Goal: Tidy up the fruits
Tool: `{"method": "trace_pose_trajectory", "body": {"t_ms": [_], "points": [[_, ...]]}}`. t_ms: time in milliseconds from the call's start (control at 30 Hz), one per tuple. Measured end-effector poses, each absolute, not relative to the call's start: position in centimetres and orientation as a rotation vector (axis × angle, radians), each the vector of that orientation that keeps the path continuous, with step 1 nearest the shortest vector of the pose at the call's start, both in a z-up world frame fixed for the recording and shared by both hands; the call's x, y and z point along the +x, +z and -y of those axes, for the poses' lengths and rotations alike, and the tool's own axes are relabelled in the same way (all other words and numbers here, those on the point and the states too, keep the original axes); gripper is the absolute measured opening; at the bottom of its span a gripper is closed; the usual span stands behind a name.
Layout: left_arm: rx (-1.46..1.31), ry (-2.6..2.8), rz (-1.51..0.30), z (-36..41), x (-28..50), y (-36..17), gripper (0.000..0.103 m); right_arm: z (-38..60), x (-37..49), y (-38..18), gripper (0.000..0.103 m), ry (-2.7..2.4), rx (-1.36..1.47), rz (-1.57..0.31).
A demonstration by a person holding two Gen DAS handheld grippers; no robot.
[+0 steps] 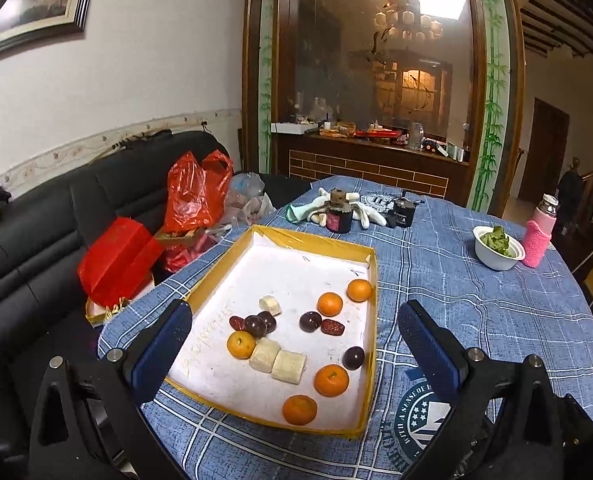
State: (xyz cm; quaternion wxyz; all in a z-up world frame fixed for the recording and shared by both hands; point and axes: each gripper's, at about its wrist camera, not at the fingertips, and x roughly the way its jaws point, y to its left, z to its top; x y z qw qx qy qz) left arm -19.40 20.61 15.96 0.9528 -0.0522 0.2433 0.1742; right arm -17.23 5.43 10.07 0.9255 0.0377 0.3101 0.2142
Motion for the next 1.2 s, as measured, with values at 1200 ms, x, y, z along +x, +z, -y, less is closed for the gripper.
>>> {"method": "trace_pose_trajectory", "body": {"t_ms": [1200], "points": [[-0.033, 0.338, -0.446, -17.9, -20.2, 17.5, 0.103, -2.5, -18.8, 10.4, 0.087, 0.409, 0.089, -0.56]]}}
